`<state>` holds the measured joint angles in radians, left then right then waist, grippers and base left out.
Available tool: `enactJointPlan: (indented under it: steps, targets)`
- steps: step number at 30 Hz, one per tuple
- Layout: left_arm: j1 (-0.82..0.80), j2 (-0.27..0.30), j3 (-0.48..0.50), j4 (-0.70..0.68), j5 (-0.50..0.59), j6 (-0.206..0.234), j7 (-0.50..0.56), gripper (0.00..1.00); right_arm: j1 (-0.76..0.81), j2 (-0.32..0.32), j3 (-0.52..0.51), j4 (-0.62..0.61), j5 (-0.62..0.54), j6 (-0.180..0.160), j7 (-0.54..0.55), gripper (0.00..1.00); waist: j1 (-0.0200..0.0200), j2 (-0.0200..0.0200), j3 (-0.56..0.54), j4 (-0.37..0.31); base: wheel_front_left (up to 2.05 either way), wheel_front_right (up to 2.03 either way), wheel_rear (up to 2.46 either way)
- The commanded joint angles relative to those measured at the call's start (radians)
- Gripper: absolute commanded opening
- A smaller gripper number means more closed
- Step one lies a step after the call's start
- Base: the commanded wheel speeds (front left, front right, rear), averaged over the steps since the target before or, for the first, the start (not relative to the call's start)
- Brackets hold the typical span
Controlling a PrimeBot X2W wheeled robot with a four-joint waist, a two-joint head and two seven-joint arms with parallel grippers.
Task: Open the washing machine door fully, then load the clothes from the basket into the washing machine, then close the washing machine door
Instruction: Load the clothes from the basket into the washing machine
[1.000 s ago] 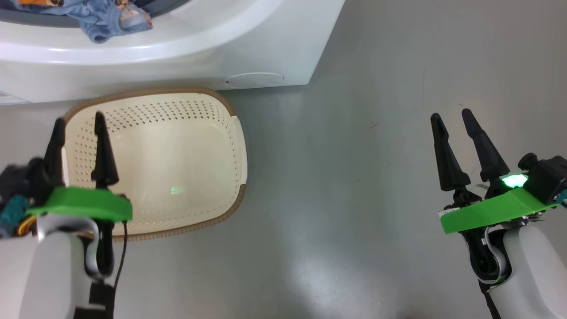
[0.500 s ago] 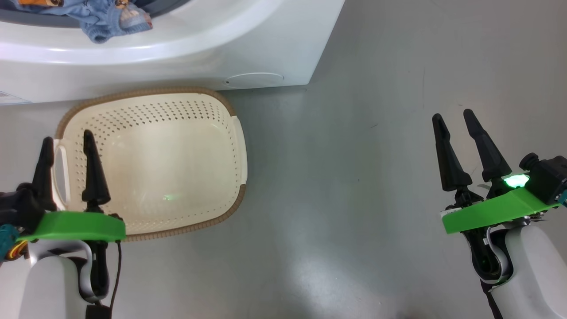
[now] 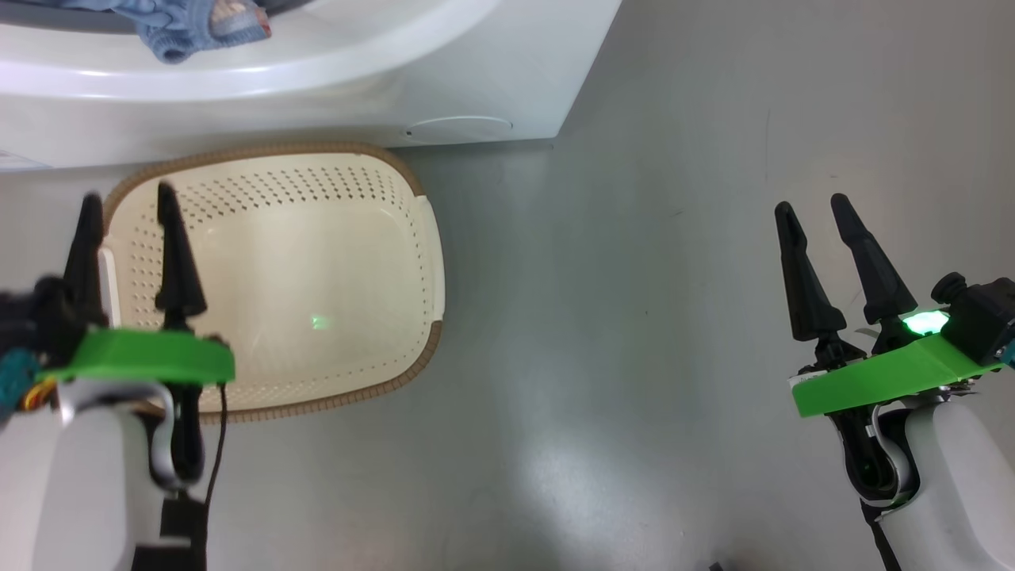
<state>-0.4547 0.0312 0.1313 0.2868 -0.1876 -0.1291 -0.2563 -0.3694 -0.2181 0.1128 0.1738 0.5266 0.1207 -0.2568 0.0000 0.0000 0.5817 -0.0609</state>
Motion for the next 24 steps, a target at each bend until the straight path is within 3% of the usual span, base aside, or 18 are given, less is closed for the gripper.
enactJointPlan:
  steps: [1, 12, 24]
  targets:
    - [-0.031, 0.026, 0.013, -0.004, 0.002, -0.002, -0.006, 1.00, 0.010, -0.004, 0.015, -0.025, -0.011, 0.010, -0.005, 1.00, 0.0000, 0.0000, 0.008, 0.001, 0.00, 0.00, 0.00]
    - [-0.244, 0.095, -0.076, 0.116, -0.011, -0.002, -0.006, 1.00, -0.003, 0.008, 0.017, -0.026, -0.012, 0.010, -0.005, 1.00, 0.0000, 0.0000, 0.031, -0.003, 0.00, 0.00, 0.00]
    - [-0.459, 0.142, -0.177, 0.346, -0.049, -0.002, -0.006, 1.00, -0.016, 0.015, 0.024, -0.023, -0.009, 0.010, -0.005, 1.00, 0.0000, 0.0000, 0.043, -0.021, 0.00, 0.00, 0.00]
